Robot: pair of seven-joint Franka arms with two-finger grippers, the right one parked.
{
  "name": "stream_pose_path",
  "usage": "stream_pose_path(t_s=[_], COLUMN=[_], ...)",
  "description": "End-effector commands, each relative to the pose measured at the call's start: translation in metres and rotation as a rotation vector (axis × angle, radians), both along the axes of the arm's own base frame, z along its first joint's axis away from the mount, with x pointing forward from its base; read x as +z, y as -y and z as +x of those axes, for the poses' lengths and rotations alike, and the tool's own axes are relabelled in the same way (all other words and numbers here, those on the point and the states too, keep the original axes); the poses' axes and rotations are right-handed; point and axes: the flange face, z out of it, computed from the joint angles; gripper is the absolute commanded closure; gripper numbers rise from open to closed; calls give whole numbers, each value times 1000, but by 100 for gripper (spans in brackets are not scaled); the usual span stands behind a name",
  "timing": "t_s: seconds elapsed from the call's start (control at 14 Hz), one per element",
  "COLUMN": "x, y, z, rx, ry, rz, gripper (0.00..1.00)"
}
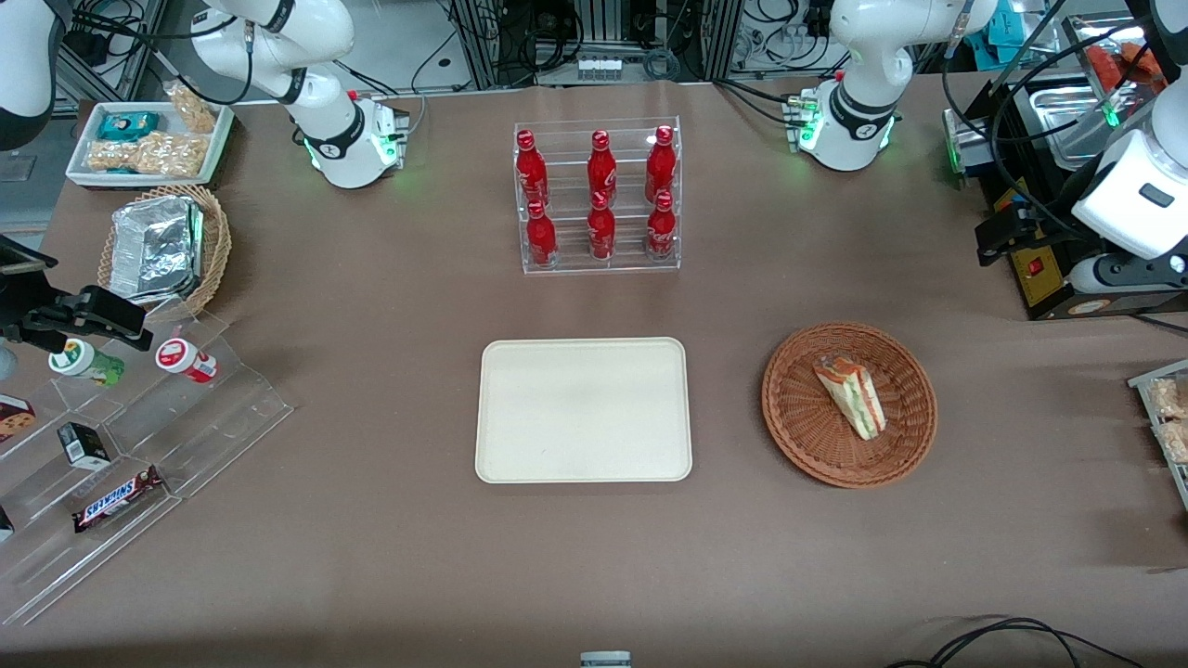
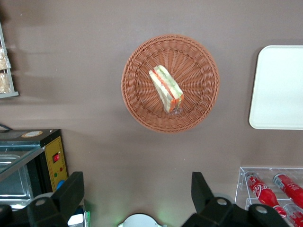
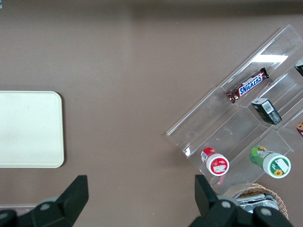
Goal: Place sandwich from basket to tray
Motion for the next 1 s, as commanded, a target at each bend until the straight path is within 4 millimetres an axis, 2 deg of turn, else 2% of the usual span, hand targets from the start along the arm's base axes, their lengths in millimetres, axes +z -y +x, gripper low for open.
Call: stream_pose_path(t_s=[0.0,0.21,0.57,0.64,0.79,0.93], x=[4,-3,-53,-77,-102,-141], y=[-1,-5,-16,-17,-20,-33], z=[-2,2,20,30,38,59], rx=[-6,-4,9,25,41,94], ry=[8,-6,-132,-174,-208,-227], rz=[-18,-3,-4,-7,7,-14], gripper=[0,0,0,0,0,0])
